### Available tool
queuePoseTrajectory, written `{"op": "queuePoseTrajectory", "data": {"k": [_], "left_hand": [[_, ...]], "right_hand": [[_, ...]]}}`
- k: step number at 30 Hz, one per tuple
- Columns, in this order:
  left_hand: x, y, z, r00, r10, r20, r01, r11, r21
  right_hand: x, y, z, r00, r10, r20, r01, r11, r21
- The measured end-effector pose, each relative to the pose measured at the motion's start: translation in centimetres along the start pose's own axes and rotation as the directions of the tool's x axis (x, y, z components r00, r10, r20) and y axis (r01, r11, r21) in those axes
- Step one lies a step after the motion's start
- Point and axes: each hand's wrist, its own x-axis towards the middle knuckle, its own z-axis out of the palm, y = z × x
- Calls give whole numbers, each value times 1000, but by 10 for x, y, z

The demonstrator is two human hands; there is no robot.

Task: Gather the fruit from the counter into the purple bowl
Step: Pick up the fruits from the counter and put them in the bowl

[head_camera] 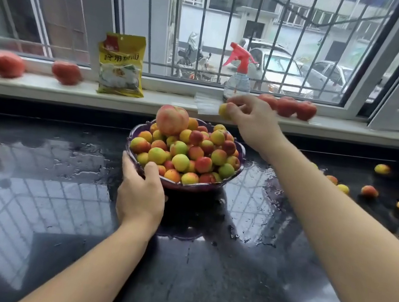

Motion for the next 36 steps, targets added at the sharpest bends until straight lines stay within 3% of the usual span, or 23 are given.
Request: {"op": "queuePoseTrajectory", "data": {"k": [6, 8, 12, 16, 22, 28, 34, 36], "left_hand": [[-5, 7, -6, 999, -4, 38, 4, 1000, 3], [-7, 10, -6, 999, -13, 40, 13, 1000, 15], [-11, 16, -8, 998, -16, 63, 14, 999, 39], [-17, 23, -10, 995, -18, 98, 10, 997, 78], [0, 6, -5, 992, -35, 123, 27, 997, 67], [-6, 22, 14, 973, -56, 225, 9, 979, 204], [-30, 45, 82, 939, -13, 344, -42, 987, 153], [-37, 49, 112, 945, -5, 327, -31, 994, 106]], "right_hand": [[19, -13, 50, 976, 82, 203, -26, 964, -263], [18, -11, 54, 974, 88, 207, -27, 959, -283], [9, -4, 33, 996, 83, -19, -85, 976, -202], [-30, 28, 0, 968, 109, -228, -139, 983, -118], [-106, 76, -40, 955, 190, -230, -235, 954, -189], [-110, 95, -104, 924, 264, -278, -340, 899, -276], [-97, 128, -154, 881, 361, -305, -458, 811, -363], [-87, 146, -172, 855, 401, -330, -510, 764, -395]]}}
